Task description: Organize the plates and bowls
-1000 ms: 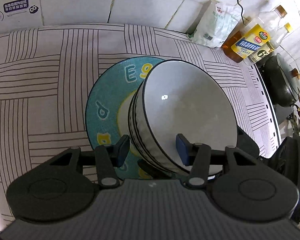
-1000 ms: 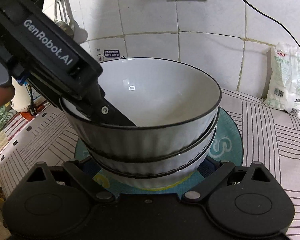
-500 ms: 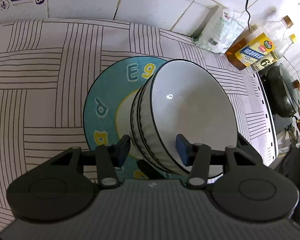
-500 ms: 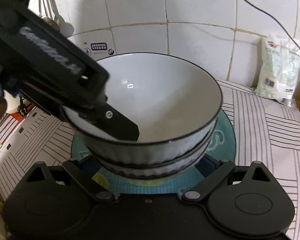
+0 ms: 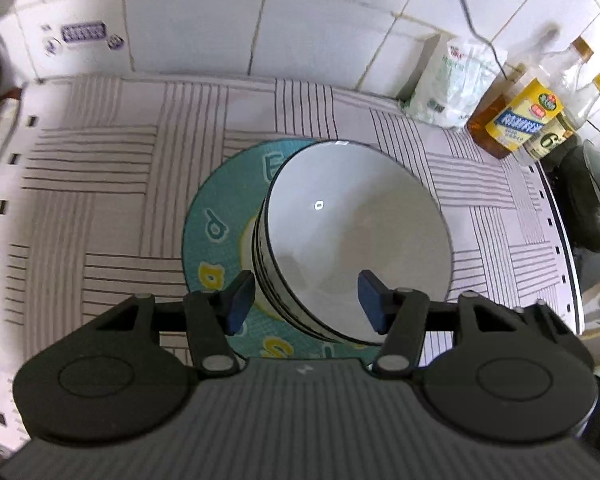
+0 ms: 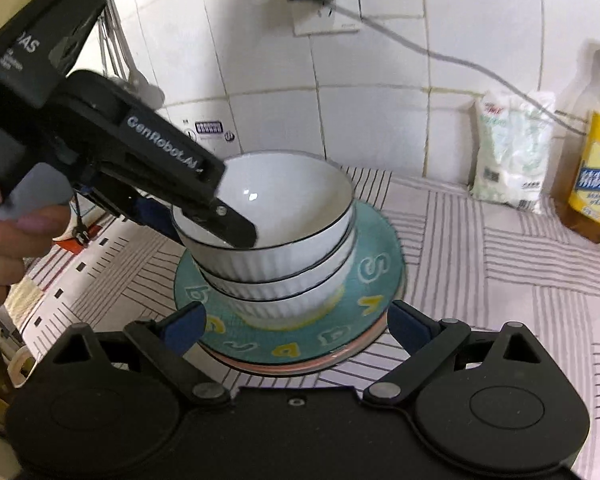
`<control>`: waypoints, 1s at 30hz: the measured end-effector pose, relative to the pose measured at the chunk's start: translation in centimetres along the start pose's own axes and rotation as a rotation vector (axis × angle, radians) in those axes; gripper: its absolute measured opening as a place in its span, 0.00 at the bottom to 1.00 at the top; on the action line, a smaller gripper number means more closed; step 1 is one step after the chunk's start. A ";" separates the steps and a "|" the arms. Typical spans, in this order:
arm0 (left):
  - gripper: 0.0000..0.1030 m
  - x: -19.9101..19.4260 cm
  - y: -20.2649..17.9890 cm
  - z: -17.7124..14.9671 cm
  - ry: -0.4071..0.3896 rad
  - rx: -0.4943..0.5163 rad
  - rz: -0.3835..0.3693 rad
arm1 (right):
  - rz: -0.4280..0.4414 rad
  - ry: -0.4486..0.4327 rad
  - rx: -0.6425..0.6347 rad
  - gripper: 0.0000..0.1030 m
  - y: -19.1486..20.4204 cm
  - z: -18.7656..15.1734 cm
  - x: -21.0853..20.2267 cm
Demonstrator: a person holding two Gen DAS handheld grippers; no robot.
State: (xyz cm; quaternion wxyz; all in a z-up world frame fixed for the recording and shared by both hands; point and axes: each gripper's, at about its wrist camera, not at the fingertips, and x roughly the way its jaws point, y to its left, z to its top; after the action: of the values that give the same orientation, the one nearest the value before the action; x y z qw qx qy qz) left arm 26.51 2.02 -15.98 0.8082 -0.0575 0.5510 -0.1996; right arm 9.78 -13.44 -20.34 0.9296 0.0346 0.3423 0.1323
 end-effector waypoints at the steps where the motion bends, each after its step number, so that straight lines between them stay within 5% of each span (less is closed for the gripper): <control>1: 0.56 -0.6 -0.2 -0.1 -0.011 -0.006 0.006 | 0.001 -0.003 -0.007 0.96 -0.2 0.1 -0.5; 11: 0.63 -6.7 -2.3 -0.8 -0.107 -0.056 0.084 | -0.024 -0.019 -0.042 0.96 -4.2 1.6 -4.6; 18: 0.68 -10.1 -3.2 -2.3 -0.150 -0.043 0.149 | -0.137 -0.026 0.020 0.96 -6.3 4.0 -7.9; 30: 0.77 -16.3 -3.3 -5.4 -0.209 -0.051 0.204 | -0.266 -0.026 0.015 0.96 -3.5 5.7 -15.3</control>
State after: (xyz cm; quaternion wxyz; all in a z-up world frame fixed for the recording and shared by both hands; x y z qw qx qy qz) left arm 15.61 6.02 -2.86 0.8755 -0.0421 0.4718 -0.0955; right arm 3.11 -20.78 -6.93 0.9430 -0.0022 0.3328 0.0049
